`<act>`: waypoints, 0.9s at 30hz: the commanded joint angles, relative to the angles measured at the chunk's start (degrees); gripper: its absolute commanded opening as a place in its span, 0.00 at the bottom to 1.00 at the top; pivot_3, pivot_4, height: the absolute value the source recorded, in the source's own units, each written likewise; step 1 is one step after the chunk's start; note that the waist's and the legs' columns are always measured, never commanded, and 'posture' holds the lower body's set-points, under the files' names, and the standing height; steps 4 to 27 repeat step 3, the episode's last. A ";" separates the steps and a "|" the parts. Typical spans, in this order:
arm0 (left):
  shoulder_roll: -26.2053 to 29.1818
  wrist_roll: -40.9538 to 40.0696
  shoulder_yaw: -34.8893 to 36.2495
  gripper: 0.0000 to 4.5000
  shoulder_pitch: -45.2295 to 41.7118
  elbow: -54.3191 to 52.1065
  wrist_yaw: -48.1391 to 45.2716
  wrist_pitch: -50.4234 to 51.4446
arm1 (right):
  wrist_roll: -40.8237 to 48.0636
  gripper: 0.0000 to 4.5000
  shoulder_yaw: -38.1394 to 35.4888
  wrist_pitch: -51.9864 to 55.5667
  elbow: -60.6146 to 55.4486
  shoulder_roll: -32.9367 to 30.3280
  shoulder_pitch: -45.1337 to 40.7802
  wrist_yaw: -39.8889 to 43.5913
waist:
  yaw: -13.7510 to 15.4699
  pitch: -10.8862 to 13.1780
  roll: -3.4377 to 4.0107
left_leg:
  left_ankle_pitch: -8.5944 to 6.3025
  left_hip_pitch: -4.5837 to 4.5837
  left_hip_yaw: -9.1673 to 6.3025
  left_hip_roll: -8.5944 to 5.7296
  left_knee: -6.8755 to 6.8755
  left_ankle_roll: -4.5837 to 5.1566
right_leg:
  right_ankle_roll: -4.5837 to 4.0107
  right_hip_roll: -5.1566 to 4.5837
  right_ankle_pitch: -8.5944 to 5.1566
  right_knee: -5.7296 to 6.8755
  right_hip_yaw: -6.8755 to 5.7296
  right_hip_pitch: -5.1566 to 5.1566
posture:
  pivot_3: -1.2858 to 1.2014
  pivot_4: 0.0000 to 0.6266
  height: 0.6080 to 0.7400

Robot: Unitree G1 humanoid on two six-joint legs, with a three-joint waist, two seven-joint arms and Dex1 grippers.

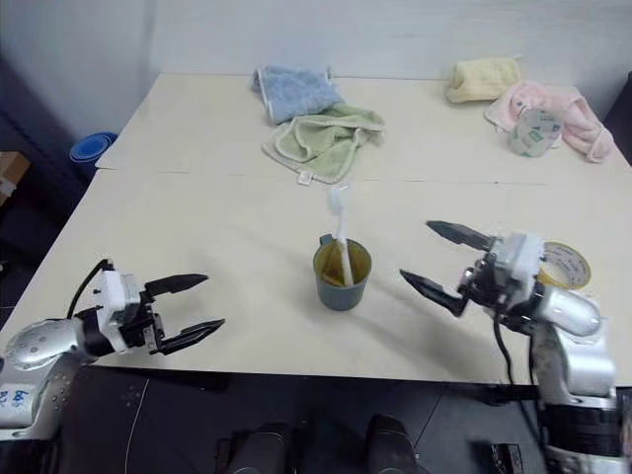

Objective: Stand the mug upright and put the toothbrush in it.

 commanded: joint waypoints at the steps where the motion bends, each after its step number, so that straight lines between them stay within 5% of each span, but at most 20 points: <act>1: -0.06 2.80 3.67 1.00 2.52 1.39 1.64 -5.98 | -2.43 0.99 -2.14 -7.62 9.30 -4.28 0.93 7.90 | -0.07 0.02 -0.03 | -0.01 0.03 0.04 0.01 0.00 0.01 | 0.00 0.00 0.00 0.00 0.00 0.00 | 0.52 0.24 1.00; 27: 0.10 2.79 3.91 1.00 3.50 0.61 2.26 -5.53 | -3.38 0.99 -1.69 -10.82 13.47 -4.71 0.54 9.66 | -0.09 0.03 -0.05 | -0.01 0.05 0.08 0.04 0.01 0.01 | 0.00 0.00 0.00 0.00 0.01 0.01 | 0.52 0.24 1.00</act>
